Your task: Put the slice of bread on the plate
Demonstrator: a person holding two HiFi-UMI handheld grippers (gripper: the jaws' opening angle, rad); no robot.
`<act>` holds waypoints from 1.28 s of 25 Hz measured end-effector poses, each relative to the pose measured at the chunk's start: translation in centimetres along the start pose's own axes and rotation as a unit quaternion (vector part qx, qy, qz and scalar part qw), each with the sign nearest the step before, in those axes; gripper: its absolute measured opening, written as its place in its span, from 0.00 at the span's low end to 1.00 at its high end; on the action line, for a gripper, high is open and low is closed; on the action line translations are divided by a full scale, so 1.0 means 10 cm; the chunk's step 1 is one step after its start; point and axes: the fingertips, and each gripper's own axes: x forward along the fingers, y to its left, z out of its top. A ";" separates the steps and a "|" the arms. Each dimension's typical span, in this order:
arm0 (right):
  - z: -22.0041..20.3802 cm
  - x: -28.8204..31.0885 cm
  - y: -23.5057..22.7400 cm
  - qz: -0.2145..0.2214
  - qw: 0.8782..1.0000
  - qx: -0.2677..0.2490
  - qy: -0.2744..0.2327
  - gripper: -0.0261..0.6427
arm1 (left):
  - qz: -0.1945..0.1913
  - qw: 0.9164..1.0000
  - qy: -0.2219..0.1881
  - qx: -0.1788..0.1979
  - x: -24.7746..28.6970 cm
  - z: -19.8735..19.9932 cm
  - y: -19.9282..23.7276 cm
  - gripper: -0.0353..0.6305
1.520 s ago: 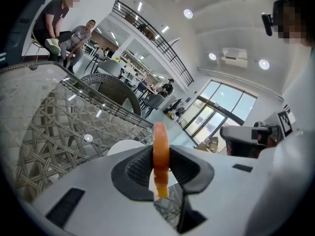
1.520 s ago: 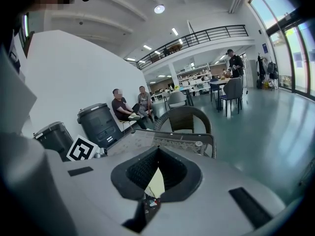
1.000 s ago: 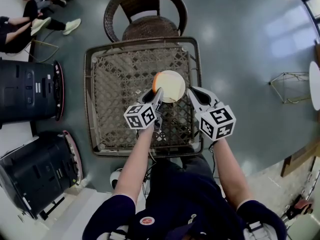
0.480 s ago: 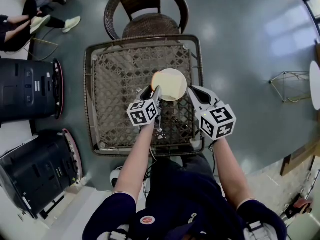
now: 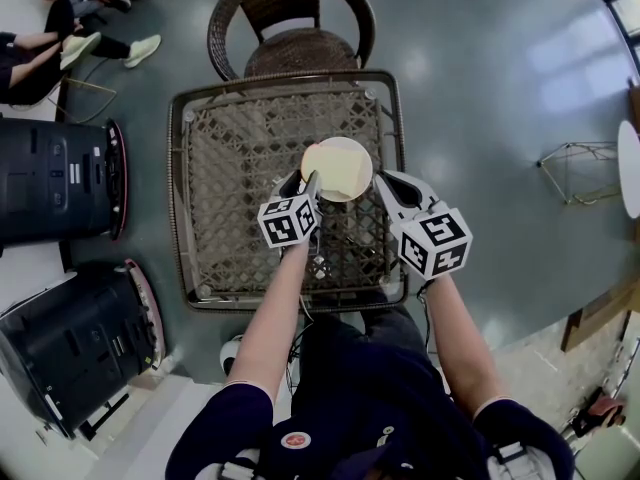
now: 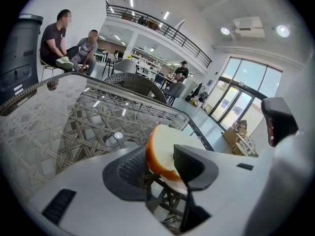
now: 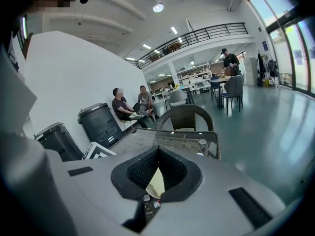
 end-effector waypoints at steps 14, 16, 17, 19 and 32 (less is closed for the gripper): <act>0.08 -0.16 0.11 0.006 1.000 -0.005 -0.015 0.05 | -0.021 0.998 -0.056 0.035 -0.44 0.31 -0.29 0.30; 0.09 -0.19 0.13 0.007 1.000 -0.006 -0.018 0.05 | -0.036 0.996 -0.076 0.040 -0.56 0.40 -0.41 0.29; 0.10 -0.21 0.14 0.007 1.000 -0.006 -0.020 0.05 | -0.046 0.994 -0.086 0.043 -0.62 0.44 -0.48 0.29; 0.12 -0.25 0.16 0.008 1.000 -0.005 -0.024 0.05 | -0.062 0.991 -0.101 0.054 -0.75 0.52 -0.61 0.29; 0.38 -0.51 0.41 0.027 0.997 -0.006 -0.067 0.05 | -0.120 0.965 -0.166 0.163 -1.58 0.93 -1.37 0.07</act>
